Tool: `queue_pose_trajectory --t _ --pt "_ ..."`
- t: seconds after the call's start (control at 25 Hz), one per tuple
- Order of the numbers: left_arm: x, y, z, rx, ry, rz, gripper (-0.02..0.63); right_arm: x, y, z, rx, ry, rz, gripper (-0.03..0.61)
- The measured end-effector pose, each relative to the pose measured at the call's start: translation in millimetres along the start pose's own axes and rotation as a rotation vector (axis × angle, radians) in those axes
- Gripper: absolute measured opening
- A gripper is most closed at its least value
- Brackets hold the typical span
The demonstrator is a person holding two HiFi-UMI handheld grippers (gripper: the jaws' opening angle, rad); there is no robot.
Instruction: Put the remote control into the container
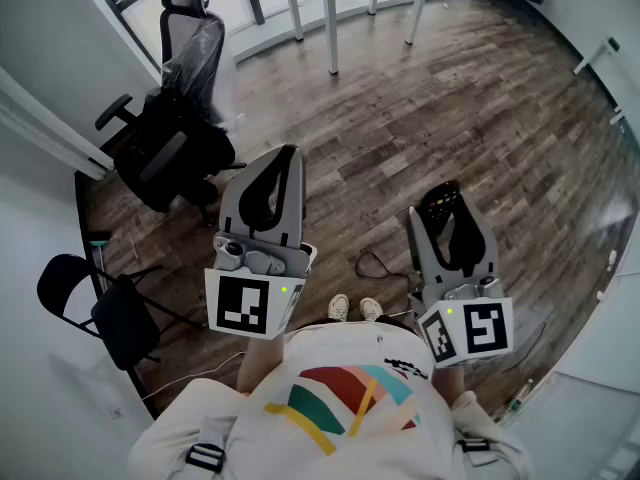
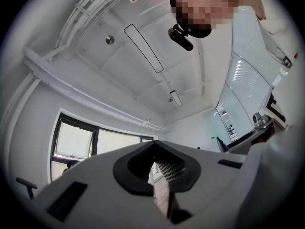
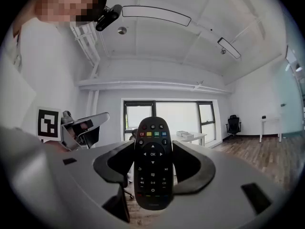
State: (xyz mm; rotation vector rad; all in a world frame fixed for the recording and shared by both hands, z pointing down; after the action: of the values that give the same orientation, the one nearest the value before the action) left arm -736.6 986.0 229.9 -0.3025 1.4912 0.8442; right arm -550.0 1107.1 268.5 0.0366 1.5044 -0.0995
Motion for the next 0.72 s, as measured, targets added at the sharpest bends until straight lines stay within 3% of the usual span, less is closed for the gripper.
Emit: queue_pose_trajectory --t 0.36,0.72 --pt "-10.1 8.2 -33.2 0.01 0.055 -0.023 0.008 -11.3 -6.1 -18.9 -0.052 0.005 -0.038 0.252" --pt "-41.5 -38.3 -38.4 -0.015 0.082 -0.066 0.008 -16.3 -34.1 12.4 -0.065 -0.042 -0.022 0.252"
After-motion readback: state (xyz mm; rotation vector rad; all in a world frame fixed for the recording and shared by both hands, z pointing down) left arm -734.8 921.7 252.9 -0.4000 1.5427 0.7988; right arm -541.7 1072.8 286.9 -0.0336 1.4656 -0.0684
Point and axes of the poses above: the fingertips, and each gripper's own axes: y backward along the fingers, z to its right, x out of its top, the point moved 7 cm from there along y, backward along the fingers, and after that the axes turned 8 degrees about x, right-handed, at the moved point
